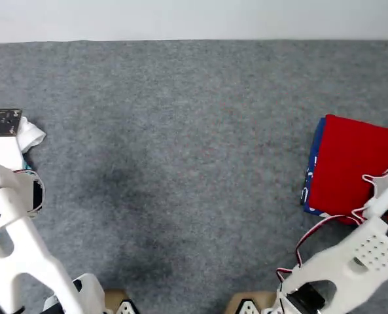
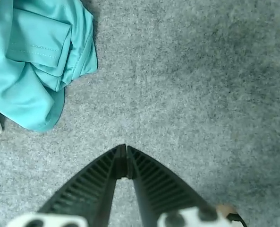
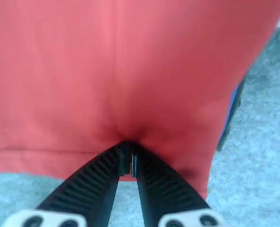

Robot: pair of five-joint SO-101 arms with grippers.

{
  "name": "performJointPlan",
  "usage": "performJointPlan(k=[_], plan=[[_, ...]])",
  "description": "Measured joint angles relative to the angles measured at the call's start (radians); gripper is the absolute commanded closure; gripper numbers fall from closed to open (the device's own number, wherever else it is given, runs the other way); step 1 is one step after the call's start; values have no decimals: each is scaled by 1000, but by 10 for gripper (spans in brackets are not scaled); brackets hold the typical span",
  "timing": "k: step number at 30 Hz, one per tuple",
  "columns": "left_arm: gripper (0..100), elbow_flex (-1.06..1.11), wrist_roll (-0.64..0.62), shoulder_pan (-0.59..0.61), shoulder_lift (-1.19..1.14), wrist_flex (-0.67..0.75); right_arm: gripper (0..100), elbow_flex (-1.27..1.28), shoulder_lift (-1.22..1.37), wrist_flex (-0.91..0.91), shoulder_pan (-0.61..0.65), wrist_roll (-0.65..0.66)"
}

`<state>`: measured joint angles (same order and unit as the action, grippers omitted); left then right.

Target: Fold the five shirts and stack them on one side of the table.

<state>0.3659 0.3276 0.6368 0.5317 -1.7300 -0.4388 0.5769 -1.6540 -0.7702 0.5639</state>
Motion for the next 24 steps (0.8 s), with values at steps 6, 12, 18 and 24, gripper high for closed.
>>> performJointPlan(k=[6,12,18,24], plan=[[995,0,0,0,0,0,984,-155,-95,-66,43,0],[995,0,0,0,0,0,984,-201,-104,101,77,2],[995,0,0,0,0,0,984,-201,64,377,74,2],[995,0,0,0,0,0,984,-218,155,454,74,2]])
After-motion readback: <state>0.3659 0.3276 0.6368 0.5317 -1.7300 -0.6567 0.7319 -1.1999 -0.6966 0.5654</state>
